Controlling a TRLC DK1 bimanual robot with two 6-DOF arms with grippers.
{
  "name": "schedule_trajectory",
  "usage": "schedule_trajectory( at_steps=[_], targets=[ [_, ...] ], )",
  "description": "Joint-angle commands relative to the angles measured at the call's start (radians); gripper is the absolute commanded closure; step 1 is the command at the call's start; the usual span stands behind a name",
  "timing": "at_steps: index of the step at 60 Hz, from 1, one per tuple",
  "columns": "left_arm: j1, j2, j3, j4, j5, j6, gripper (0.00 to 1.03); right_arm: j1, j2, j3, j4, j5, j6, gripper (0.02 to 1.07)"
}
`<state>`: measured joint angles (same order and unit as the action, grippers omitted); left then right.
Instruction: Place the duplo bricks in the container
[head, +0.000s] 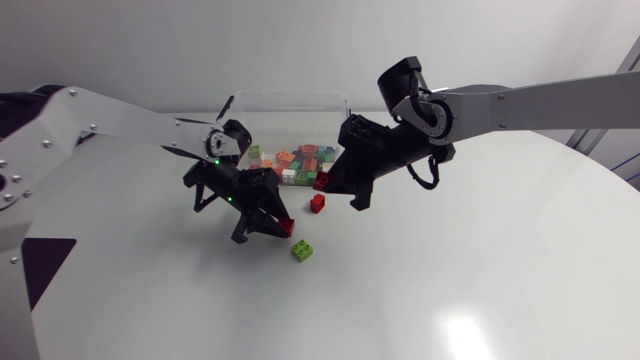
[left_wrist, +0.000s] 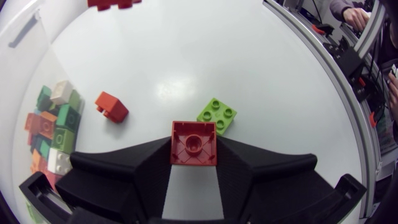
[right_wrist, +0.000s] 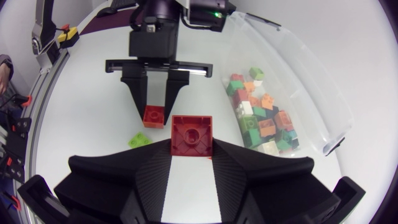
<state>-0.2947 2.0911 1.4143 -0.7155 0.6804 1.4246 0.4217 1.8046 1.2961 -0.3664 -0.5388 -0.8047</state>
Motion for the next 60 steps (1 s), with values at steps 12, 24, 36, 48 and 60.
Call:
schedule_trajectory(
  at_steps=[12, 24, 36, 48, 60],
  targets=[
    [0.032, -0.273, -0.133, 0.174, 0.007, -0.299, 0.70, -0.014, -0.027, 0.065, 0.167, 0.008, 0.219, 0.81],
    [0.048, -0.342, -0.144, 0.295, -0.028, -0.501, 0.69, -0.024, 0.019, 0.144, 0.276, 0.062, 0.346, 0.81],
    [0.046, -0.355, -0.106, 0.427, -0.125, -0.704, 0.69, -0.024, 0.133, 0.298, 0.317, 0.135, 0.450, 0.81],
    [0.046, -0.339, -0.055, 0.502, -0.223, -0.833, 0.69, -0.012, 0.268, 0.450, 0.310, 0.206, 0.509, 0.80],
    [0.049, -0.310, 0.026, 0.510, -0.278, -0.908, 0.68, 0.005, 0.368, 0.562, 0.267, 0.261, 0.533, 0.44]
  ],
)
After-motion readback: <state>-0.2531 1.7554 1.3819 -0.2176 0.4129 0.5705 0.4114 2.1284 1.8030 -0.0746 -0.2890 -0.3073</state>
